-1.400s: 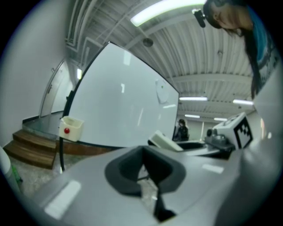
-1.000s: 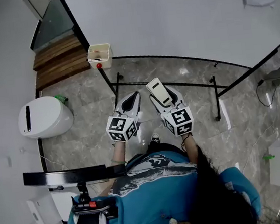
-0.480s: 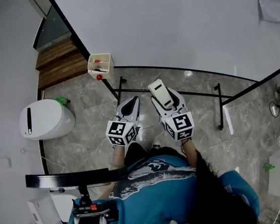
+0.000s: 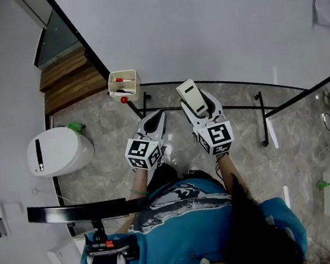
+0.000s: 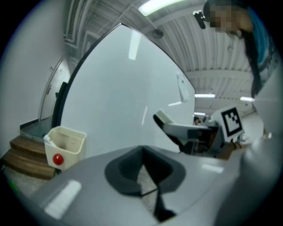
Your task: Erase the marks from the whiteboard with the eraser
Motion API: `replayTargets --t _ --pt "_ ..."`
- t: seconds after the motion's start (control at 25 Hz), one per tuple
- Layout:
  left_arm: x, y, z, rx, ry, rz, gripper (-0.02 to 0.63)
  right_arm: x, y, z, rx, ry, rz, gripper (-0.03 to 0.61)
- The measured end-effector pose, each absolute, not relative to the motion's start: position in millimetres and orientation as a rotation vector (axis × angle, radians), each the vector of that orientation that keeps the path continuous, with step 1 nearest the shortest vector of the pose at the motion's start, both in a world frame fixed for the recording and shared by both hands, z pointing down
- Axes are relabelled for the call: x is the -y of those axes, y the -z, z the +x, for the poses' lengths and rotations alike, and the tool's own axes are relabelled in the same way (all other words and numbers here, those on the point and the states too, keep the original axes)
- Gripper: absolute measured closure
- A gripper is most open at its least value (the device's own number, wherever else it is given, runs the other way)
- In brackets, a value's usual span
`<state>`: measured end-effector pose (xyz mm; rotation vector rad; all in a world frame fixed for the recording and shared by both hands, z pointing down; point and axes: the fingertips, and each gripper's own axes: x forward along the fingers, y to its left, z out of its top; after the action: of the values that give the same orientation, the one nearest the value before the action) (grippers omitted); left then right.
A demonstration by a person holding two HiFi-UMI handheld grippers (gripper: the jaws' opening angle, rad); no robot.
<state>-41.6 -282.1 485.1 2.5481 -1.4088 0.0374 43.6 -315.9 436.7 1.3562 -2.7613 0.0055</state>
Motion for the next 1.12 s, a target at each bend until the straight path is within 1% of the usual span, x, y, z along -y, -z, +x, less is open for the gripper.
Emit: replayTargets --t 0.36,0.56,0.88,1.12 --pt "312 -471 -85 1.339 -0.018 2.608 0.609 389 -353 -22 2.732 0.457 1.398 0.316" --pt "330 -463 -106 1.333 0.018 2.626 0.609 418 -312 -62 2.682 0.706 1.348 0.316" --pt "341 -465 -102 1.278 0.031 2.644 0.609 443 -319 -107 2.491 0.939 1.217 0.315" --pt "338 -471 -93 1.253 0.042 2.637 0.609 455 -331 -97 2.381 1.002 1.205 0.316"
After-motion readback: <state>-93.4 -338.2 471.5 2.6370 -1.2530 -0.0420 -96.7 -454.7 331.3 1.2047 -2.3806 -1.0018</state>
